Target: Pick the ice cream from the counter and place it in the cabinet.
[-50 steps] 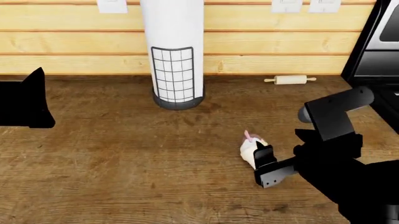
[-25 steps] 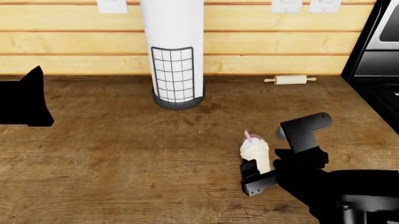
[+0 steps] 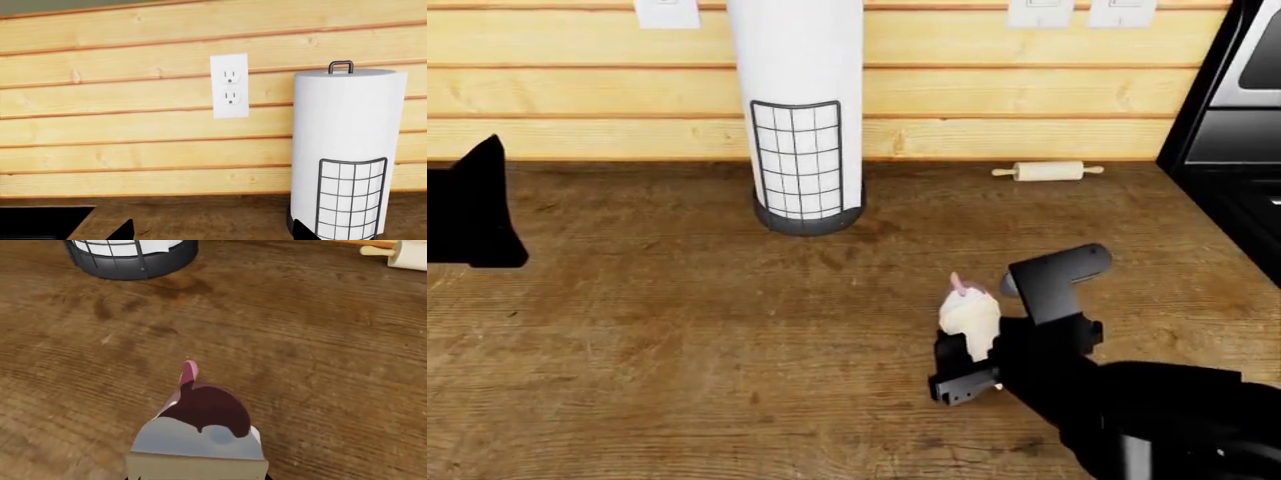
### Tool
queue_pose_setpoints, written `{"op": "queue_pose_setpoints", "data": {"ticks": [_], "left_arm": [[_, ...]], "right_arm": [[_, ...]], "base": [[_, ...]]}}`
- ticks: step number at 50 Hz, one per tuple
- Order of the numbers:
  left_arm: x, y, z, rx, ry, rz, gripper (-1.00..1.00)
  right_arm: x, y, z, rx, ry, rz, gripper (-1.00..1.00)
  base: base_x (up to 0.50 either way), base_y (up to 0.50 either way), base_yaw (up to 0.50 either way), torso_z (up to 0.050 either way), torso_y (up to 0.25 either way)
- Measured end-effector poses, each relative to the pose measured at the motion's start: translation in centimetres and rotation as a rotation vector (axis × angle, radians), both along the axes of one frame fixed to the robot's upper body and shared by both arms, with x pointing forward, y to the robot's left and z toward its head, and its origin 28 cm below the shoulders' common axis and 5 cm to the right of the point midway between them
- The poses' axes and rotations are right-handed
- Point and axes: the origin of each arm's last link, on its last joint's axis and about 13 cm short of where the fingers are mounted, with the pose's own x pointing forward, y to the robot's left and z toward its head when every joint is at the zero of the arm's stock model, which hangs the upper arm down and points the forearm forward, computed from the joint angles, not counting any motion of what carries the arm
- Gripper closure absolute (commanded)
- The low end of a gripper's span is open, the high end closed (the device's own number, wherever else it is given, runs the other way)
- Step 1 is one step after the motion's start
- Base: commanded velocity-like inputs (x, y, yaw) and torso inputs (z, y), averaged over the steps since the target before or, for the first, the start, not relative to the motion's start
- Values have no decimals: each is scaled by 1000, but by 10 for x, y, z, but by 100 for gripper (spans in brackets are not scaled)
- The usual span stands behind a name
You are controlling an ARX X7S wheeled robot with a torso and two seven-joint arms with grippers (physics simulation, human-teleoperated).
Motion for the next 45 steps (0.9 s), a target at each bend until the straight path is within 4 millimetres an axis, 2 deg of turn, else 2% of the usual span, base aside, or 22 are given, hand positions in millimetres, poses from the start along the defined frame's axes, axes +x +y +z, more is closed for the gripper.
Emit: {"op": "queue_pose_setpoints", "data": {"ticks": [4,7,17,24,32,45], "left_arm": [[-1,0,1,0,-4,2,-100],[-1,0,2,0,-7,3,-100],[-3,-1,6,1,-16,1,-100],[-5,-1,9,0,-23,0,-100],[-7,-2,12,1,-31,-2,-100],[-8,-3,15,7,-33,-6,-100]], "right_arm": [[-5,0,7,-1,-18,12,100],[-9,2,21,-8,-61,23,100],[-34,15,107,-35,-367,89,100],[-56,23,151,-64,-600,128,100],[-74,28,178,-87,-792,160,100],[-85,33,204,-117,-971,191,100]], "base": [[0,0,0,0,0],[0,0,0,0,0],[0,0,0,0,0],[0,0,0,0,0],[0,0,0,0,0],[0,0,0,0,0]]}}
